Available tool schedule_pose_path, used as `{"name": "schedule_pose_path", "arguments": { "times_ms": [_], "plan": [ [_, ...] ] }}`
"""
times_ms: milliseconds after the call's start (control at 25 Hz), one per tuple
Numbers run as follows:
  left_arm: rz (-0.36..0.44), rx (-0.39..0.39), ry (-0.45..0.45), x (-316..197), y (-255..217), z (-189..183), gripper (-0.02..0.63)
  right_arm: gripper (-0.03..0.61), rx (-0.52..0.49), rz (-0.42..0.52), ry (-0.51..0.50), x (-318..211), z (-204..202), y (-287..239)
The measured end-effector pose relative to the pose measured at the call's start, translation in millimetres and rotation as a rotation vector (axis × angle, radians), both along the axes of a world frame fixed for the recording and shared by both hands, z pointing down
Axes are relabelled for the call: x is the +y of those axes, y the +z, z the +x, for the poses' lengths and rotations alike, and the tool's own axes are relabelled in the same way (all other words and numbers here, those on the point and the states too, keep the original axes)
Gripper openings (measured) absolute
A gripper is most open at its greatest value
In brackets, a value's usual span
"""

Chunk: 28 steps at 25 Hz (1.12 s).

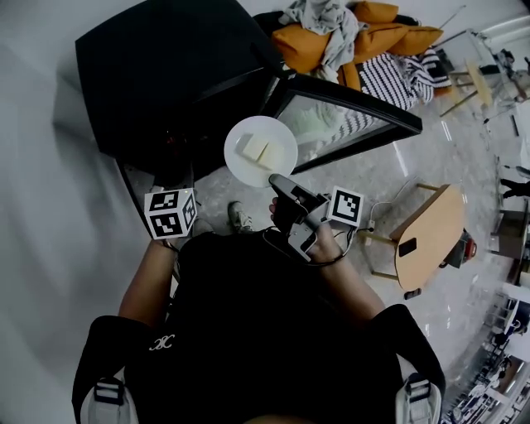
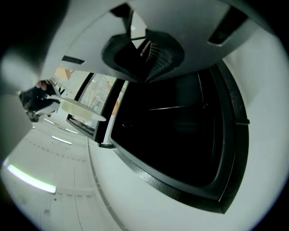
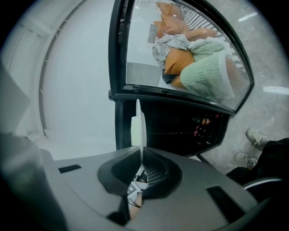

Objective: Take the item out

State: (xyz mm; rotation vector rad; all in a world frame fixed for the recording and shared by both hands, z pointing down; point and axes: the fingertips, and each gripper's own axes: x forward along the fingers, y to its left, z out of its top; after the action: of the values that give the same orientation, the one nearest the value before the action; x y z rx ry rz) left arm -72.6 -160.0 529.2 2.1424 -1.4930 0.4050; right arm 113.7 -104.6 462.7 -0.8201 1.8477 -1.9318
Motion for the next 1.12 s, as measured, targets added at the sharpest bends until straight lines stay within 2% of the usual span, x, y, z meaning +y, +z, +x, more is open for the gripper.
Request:
{"name": "schedule_pose_path", "arguments": {
  "times_ms": [400,1120],
  "plan": [
    [0.079,0.028,0.009,17.8,-43.9,1.4,0.002,0.02,0.0,0.038,-0.001,14.0,-2.4,-3.7],
    [0.084,0.022,0.042,15.5,-46.6,6.4,0.002,0.02,-0.005,0.036,0.007,13.9,-2.4,-1.1]
  ]
}}
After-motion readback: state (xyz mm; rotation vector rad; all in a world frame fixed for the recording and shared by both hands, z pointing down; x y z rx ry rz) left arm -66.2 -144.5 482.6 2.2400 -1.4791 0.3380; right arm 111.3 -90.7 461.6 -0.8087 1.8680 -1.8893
